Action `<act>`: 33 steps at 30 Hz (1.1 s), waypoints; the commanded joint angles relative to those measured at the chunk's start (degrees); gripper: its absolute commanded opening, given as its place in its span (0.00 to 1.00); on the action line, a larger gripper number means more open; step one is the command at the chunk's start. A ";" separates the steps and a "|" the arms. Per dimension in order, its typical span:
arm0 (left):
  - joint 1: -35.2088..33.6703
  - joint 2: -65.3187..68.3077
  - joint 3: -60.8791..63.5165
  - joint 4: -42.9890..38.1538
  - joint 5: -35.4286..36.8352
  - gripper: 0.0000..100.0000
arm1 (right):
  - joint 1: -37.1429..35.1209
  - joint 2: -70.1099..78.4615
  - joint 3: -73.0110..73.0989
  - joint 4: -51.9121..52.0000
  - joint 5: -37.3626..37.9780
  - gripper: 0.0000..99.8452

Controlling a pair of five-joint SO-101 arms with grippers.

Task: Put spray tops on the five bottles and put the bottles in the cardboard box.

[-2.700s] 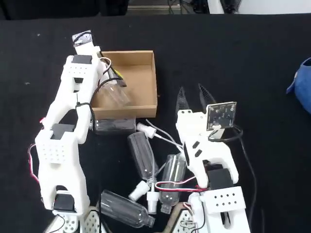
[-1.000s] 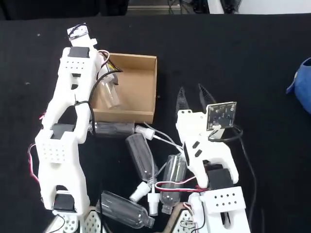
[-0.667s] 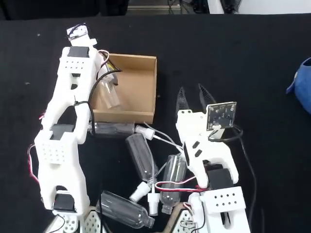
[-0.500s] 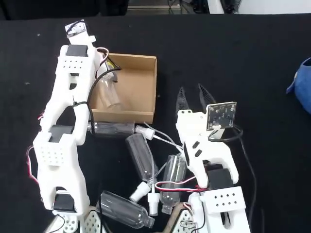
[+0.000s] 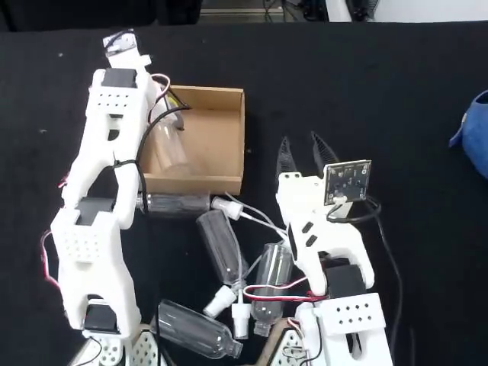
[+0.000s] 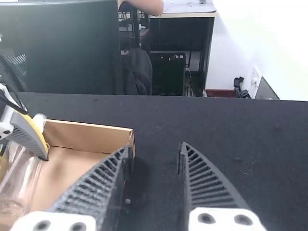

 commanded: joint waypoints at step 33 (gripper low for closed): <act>-2.86 -44.13 66.68 -78.95 -6.59 0.03 | 0.79 0.48 -0.48 -1.76 -0.09 0.14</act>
